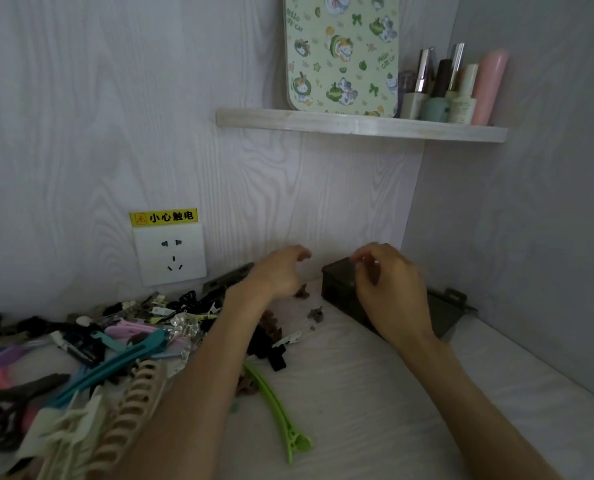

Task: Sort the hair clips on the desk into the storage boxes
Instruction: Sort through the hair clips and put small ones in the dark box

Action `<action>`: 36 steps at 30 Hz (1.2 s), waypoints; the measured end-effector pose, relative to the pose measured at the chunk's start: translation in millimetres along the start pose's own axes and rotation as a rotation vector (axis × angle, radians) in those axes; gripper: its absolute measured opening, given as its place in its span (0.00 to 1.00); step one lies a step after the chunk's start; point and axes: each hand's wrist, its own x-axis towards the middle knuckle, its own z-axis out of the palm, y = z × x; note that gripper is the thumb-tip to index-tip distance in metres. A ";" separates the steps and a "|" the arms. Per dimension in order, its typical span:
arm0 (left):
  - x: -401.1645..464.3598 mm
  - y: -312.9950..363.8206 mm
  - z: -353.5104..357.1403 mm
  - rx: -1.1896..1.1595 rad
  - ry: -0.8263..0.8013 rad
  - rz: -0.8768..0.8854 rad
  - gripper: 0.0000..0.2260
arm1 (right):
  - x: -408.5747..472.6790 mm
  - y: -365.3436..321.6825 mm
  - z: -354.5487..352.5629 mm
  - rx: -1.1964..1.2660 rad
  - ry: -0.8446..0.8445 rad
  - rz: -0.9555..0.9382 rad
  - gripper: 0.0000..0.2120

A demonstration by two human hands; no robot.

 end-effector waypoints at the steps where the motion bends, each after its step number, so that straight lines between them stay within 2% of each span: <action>1: 1.2 -9.7 -0.9 0.106 -0.043 -0.070 0.24 | -4.6 -4.2 4.1 -0.001 -0.097 -0.006 0.07; 3: 3.3 -21.8 -1.5 0.247 -0.122 -0.192 0.23 | -16.0 -12.5 16.7 -0.084 -0.354 0.024 0.11; 5: 3.8 -27.6 -5.3 0.324 -0.156 -0.273 0.22 | -24.7 -18.9 32.6 -0.231 -0.526 0.008 0.18; 10: -2.7 -39.2 -23.2 0.362 -0.169 -0.357 0.24 | -17.0 -20.7 68.6 -0.376 -0.608 -0.086 0.23; 13: -5.5 -44.6 -23.0 0.317 -0.137 -0.317 0.24 | 0.4 -14.7 84.9 -0.338 -0.715 -0.100 0.23; 15: -6.3 -47.6 -21.4 0.291 -0.108 -0.284 0.23 | 5.6 -14.0 87.7 -0.287 -0.722 -0.109 0.19; 18: -6.8 -51.1 -20.6 0.247 -0.100 -0.247 0.20 | 3.0 -16.8 80.4 -0.276 -0.674 -0.138 0.14; 27: -4.6 -45.6 -22.1 0.209 -0.050 -0.212 0.15 | -5.9 -20.9 37.5 -0.191 -0.617 -0.085 0.15; 30: -3.3 -42.2 -23.0 0.219 -0.075 -0.201 0.15 | 2.2 -20.9 26.7 -0.061 -0.409 -0.069 0.16; 34: -4.7 -37.5 -23.2 0.222 -0.078 -0.173 0.15 | 22.8 -9.4 3.8 0.136 0.042 -0.014 0.12; 36: -6.1 -33.6 -22.4 0.169 -0.020 -0.143 0.12 | 28.2 3.3 -4.6 0.182 0.135 0.024 0.07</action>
